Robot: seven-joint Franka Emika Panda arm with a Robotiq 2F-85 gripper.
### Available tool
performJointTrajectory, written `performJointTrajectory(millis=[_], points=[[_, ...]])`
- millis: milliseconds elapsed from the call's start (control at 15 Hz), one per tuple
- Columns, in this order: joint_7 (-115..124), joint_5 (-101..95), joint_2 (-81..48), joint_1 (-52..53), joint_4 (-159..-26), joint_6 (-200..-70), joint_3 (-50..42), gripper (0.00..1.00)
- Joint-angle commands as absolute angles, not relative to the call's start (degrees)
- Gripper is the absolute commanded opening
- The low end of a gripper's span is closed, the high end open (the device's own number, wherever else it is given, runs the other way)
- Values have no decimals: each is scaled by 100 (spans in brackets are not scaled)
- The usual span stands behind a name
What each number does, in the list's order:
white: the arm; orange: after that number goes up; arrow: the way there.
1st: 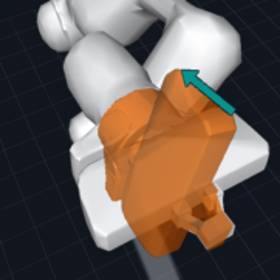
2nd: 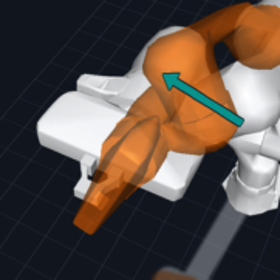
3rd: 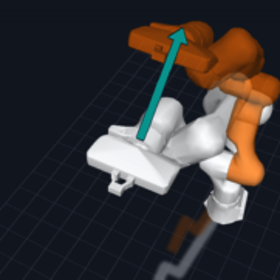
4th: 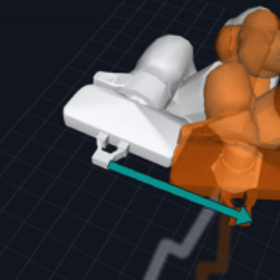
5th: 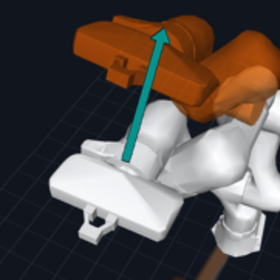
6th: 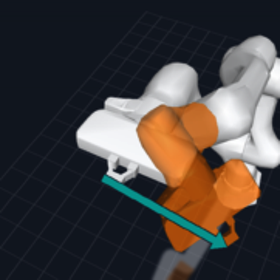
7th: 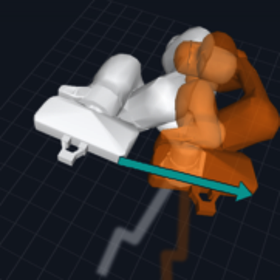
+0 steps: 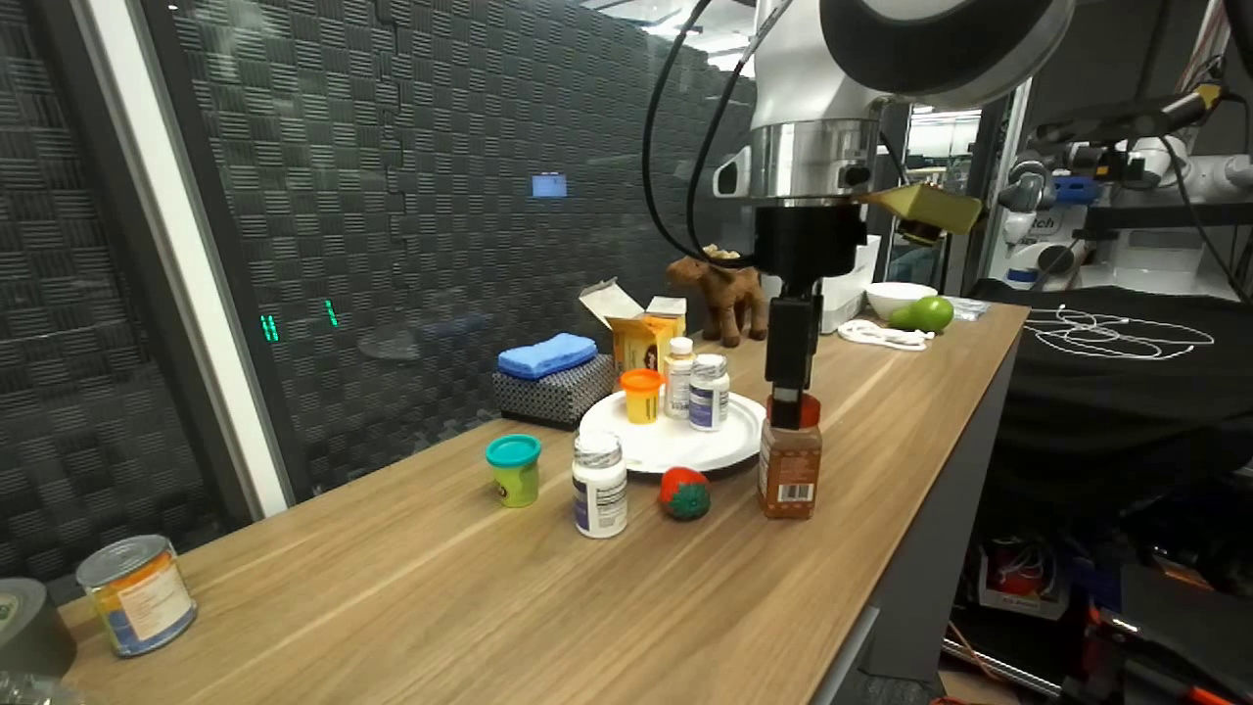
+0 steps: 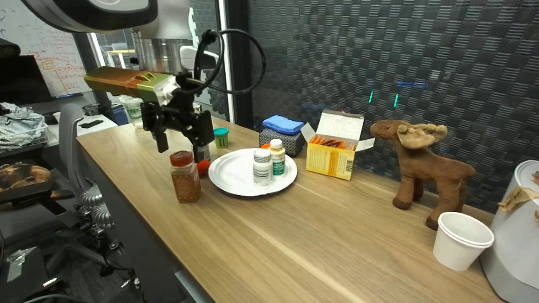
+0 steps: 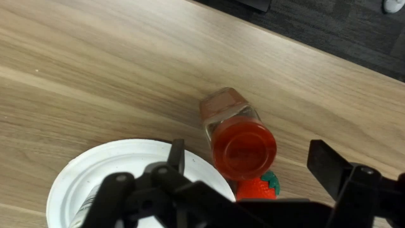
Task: Pick up the objects from the table and put them on the white plate.
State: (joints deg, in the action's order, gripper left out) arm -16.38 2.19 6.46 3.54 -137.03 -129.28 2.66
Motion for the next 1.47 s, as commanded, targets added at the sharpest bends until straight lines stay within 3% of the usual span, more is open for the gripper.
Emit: performJointTrajectory(millis=[0, 67, 467, 933, 1400], points=[[-1755, 210, 586, 382, -13681, -13146, 247, 91], [-1750, 197, 572, 377, -13685, -13148, 247, 74], [-1566, 132, 665, 352, -13696, -13149, 246, 27], [-1011, -450, 851, 362, -13232, -12448, 333, 24], [-1192, -274, 181, 341, -12210, -12225, 262, 24]])
